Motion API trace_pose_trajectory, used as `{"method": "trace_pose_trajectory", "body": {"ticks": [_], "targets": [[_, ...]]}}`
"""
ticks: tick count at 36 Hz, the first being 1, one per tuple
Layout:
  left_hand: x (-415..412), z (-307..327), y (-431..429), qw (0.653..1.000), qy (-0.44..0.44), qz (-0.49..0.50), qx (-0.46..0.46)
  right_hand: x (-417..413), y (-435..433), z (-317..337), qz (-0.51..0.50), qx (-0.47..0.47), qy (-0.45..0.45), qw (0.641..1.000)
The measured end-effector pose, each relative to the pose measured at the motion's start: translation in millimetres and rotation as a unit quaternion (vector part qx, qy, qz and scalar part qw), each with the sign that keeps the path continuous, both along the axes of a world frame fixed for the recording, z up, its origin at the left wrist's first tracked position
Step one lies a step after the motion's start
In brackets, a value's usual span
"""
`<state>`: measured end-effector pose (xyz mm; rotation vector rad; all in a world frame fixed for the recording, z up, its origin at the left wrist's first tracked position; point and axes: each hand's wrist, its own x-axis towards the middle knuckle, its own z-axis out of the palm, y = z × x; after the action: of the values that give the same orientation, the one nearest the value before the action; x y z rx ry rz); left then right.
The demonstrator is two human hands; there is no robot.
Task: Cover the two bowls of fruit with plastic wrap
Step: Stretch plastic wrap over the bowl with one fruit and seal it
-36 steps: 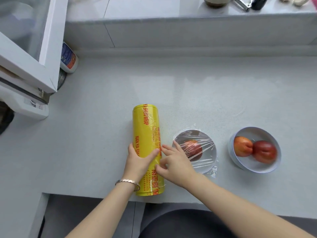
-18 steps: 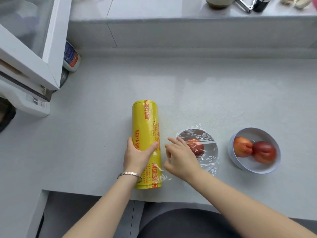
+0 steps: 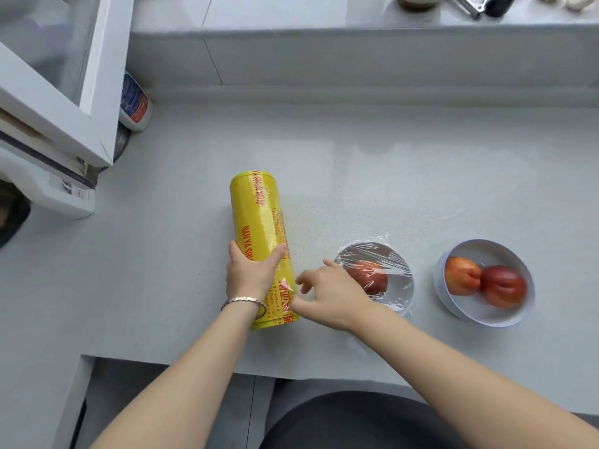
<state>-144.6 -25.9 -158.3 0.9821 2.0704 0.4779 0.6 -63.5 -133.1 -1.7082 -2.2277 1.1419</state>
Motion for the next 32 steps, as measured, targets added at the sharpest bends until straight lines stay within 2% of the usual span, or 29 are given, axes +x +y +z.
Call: {"method": "trace_pose_trajectory", "body": {"ticks": [3, 5, 12, 20, 27, 32], "targets": [[0, 0, 0, 1.000, 0.003, -0.006, -0.005, -10, 5, -5, 0.028, -0.021, -0.070, 0.997], [0, 1, 0, 1.000, 0.005, -0.009, -0.008, -13, 8, -6, 0.035, -0.023, -0.083, 0.996], [1, 1, 0, 1.000, 0.011, -0.010, -0.009, -16, 8, -3, 0.003, -0.029, -0.012, 1.000], [3, 3, 0, 0.999, 0.030, -0.015, -0.016, -21, 3, -12, -0.046, -0.009, -0.022, 0.999], [-3, 4, 0, 1.000, -0.003, -0.012, -0.015, -13, 8, -16, -0.008, 0.013, -0.011, 1.000], [-3, 4, -1, 1.000, -0.012, -0.006, -0.009, -7, -1, -21, 0.083, 0.158, -0.057, 0.982]]}}
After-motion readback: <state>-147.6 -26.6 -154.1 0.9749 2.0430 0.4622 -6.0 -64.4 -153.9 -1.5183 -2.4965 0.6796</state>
